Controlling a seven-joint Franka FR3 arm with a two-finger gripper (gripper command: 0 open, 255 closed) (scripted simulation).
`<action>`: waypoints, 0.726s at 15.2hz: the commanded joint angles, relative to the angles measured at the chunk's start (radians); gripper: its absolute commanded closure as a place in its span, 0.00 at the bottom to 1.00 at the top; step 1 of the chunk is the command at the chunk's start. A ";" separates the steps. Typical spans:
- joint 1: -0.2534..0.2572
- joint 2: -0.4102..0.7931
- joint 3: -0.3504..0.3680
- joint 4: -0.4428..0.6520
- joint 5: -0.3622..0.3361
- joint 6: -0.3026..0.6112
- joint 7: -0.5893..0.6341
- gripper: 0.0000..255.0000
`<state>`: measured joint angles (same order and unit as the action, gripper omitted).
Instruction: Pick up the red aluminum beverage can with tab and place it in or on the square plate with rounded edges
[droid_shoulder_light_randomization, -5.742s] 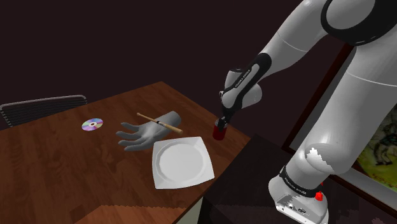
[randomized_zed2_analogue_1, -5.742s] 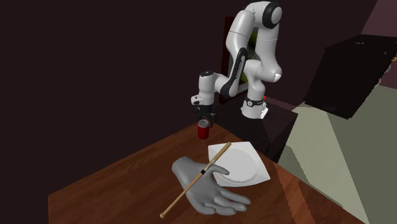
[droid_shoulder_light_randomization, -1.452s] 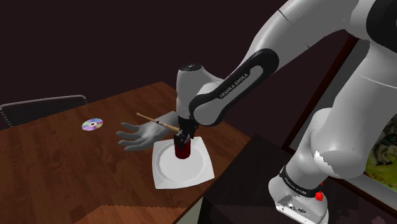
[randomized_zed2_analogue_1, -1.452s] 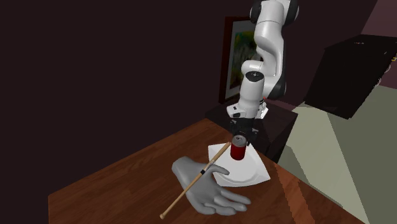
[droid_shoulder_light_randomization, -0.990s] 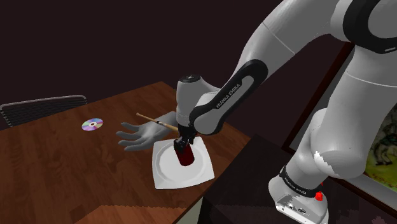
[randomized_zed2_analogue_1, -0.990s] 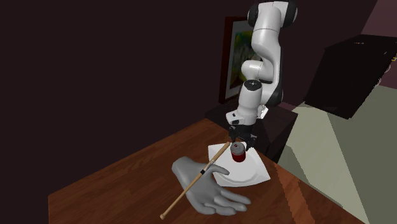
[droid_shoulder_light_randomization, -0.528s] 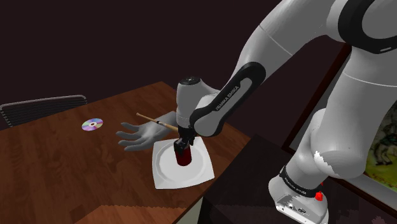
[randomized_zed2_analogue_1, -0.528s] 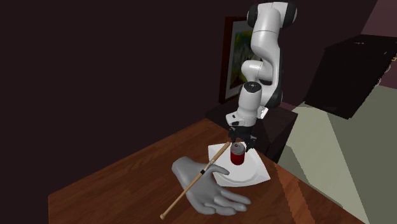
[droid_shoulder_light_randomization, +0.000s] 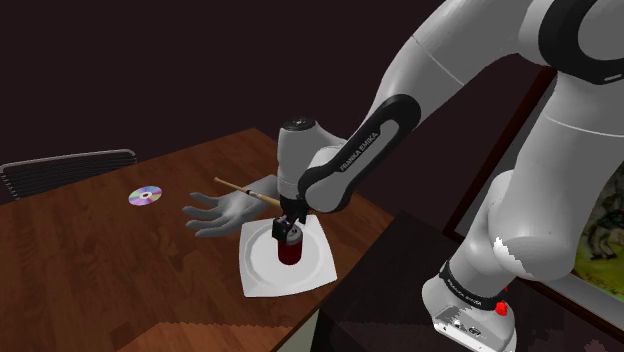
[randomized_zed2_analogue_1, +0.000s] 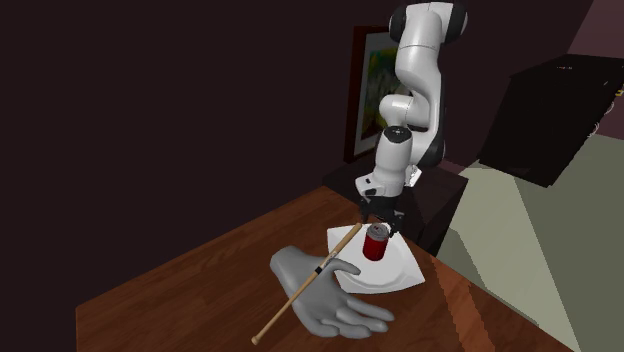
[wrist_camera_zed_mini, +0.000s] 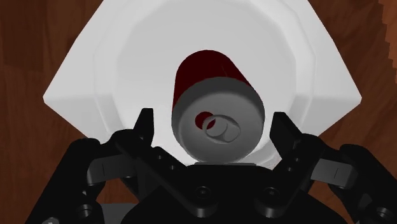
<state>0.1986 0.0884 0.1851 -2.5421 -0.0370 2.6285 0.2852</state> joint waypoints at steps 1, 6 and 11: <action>-0.002 -0.050 0.004 0.006 0.020 -0.055 -0.015 0.00; -0.001 -0.107 0.006 0.015 0.040 -0.120 -0.029 0.00; -0.001 -0.107 0.006 0.015 0.040 -0.120 -0.029 0.00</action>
